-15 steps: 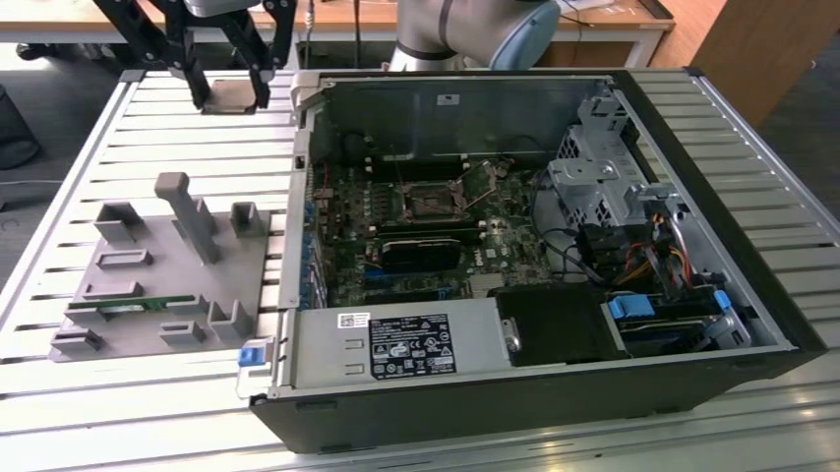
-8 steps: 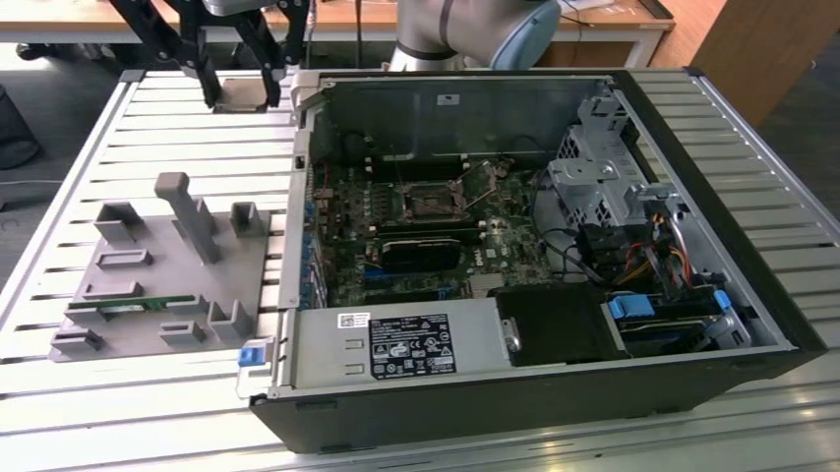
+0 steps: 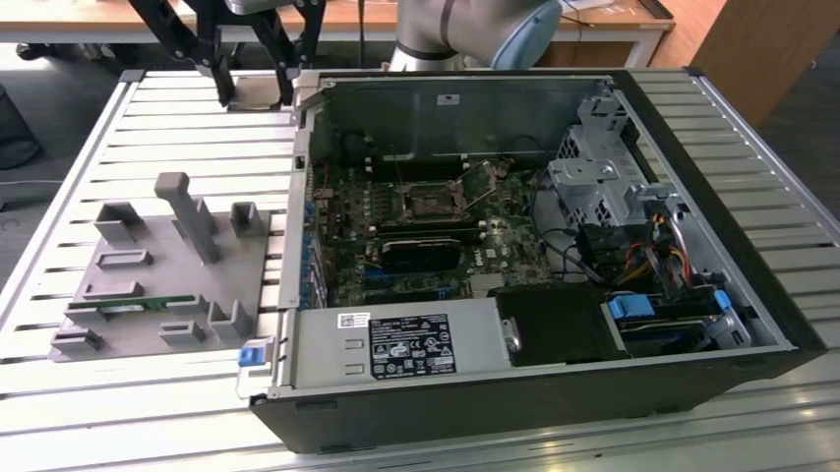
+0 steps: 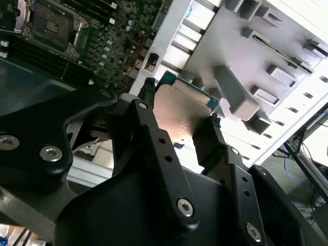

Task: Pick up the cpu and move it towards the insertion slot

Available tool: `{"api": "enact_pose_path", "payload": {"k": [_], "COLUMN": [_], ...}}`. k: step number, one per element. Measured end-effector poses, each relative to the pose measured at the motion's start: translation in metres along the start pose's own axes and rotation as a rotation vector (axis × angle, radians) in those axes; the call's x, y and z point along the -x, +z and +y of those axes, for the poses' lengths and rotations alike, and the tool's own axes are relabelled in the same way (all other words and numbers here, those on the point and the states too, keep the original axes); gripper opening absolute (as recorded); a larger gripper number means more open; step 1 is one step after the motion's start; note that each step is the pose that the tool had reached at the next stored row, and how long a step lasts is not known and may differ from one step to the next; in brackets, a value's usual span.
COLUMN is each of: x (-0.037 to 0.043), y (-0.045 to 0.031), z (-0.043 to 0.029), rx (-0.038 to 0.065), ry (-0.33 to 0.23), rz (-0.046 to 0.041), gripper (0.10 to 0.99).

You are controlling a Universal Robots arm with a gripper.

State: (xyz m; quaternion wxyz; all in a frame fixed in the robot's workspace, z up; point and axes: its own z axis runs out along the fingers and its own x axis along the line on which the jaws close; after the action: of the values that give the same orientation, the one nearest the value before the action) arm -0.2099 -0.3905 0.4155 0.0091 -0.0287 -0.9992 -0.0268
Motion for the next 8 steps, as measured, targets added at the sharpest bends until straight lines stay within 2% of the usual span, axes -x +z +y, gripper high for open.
{"api": "enact_pose_path", "payload": {"k": [8], "x": [0.0143], "y": [0.0003], "z": [0.0030], "rx": [0.000], "ry": [0.000], "rz": [0.0000], "gripper": [0.545]}}
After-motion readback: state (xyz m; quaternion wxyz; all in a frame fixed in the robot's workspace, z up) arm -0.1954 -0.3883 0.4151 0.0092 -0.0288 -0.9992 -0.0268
